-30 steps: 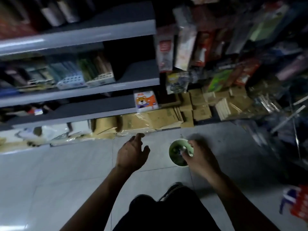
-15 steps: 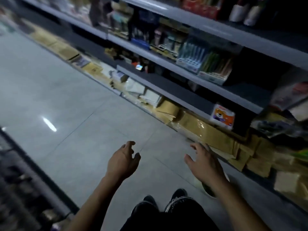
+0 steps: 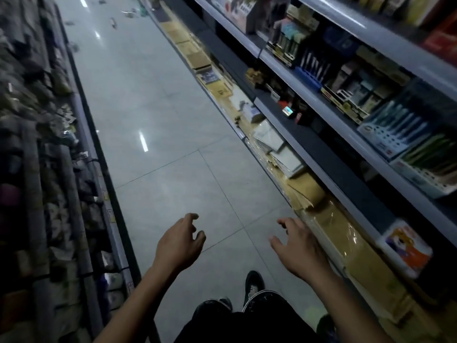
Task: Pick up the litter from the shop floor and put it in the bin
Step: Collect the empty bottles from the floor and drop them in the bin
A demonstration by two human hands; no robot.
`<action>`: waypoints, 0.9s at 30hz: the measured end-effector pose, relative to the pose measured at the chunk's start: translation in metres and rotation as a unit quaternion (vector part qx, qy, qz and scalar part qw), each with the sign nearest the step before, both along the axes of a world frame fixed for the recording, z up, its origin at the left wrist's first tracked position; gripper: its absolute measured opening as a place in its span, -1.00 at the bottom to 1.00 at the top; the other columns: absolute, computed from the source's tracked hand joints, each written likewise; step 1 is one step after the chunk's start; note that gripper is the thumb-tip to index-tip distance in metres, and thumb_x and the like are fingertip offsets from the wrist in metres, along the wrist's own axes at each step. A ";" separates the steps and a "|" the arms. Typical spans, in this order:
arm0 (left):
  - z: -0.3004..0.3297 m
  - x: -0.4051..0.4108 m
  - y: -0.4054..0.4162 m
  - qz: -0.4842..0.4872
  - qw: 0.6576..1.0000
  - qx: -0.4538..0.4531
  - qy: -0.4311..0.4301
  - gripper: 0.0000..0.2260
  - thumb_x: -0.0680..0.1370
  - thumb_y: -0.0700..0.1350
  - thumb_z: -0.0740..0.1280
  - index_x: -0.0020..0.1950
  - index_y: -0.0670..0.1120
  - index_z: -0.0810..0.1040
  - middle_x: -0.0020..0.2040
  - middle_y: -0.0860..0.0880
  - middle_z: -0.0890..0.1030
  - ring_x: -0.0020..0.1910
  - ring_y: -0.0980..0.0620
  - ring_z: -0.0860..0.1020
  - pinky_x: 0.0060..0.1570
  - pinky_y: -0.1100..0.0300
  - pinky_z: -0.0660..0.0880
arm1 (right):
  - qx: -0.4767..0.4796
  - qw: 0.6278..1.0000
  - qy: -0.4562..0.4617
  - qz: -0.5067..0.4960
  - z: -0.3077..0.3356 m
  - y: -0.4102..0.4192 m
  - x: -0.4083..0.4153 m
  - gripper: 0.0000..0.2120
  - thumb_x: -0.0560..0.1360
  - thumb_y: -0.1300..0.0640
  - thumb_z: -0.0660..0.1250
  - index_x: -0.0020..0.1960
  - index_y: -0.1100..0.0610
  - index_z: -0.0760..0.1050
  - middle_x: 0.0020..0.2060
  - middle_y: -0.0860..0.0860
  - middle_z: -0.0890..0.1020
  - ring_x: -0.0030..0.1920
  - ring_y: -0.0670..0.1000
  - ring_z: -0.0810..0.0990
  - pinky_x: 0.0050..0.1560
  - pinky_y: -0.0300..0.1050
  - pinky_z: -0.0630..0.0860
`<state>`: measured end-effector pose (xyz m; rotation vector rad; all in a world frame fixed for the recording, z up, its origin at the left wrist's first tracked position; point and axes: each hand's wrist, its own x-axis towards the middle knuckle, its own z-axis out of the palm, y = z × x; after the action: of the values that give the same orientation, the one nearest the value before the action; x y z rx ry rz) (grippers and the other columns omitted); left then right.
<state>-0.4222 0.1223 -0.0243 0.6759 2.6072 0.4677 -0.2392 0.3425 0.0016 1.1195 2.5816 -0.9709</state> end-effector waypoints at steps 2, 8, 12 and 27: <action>0.000 -0.003 0.001 0.033 0.999 -0.006 0.001 -0.58 0.59 0.12 0.24 0.44 0.09 0.35 0.15 0.11 0.61 0.05 0.08 0.58 -0.04 0.07 0.56 | 0.002 1.000 0.000 0.031 -0.004 0.016 -0.019 -0.54 0.56 -0.14 0.27 0.41 -0.03 0.37 0.30 -0.04 0.44 0.23 -0.02 0.46 0.15 -0.06 0.49; -0.006 -0.019 -0.007 0.131 0.991 -0.014 -0.014 -0.56 0.58 0.13 0.25 0.44 0.09 0.36 0.13 0.11 0.61 0.03 0.08 0.59 0.00 0.04 0.55 | 0.010 0.991 0.003 0.137 -0.008 0.049 -0.097 -0.52 0.57 -0.15 0.27 0.43 -0.02 0.36 0.29 -0.05 0.46 0.26 -0.01 0.46 0.18 -0.06 0.49; -0.006 -0.042 -0.021 0.208 0.978 -0.008 -0.026 -0.57 0.56 0.14 0.26 0.42 0.11 0.37 0.11 0.12 0.59 0.01 0.07 0.59 0.00 0.01 0.57 | 0.009 0.980 0.005 0.201 -0.009 0.053 -0.163 -0.52 0.57 -0.15 0.27 0.44 -0.01 0.38 0.30 -0.04 0.47 0.25 -0.01 0.48 0.20 -0.06 0.48; 0.004 -0.292 -0.060 0.275 0.960 0.053 -0.022 -0.57 0.59 0.11 0.28 0.45 0.10 0.38 0.12 0.12 0.58 0.00 0.12 0.57 -0.03 0.08 0.53 | 0.032 0.959 0.010 0.280 -0.002 0.016 -0.432 -0.52 0.56 -0.18 0.27 0.42 -0.02 0.39 0.25 -0.07 0.49 0.23 -0.04 0.50 0.21 -0.04 0.50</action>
<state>-0.7143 0.0620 -0.0199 -0.0492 2.7193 0.7755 -0.6709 0.3583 -0.0006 0.3358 2.7168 -0.7616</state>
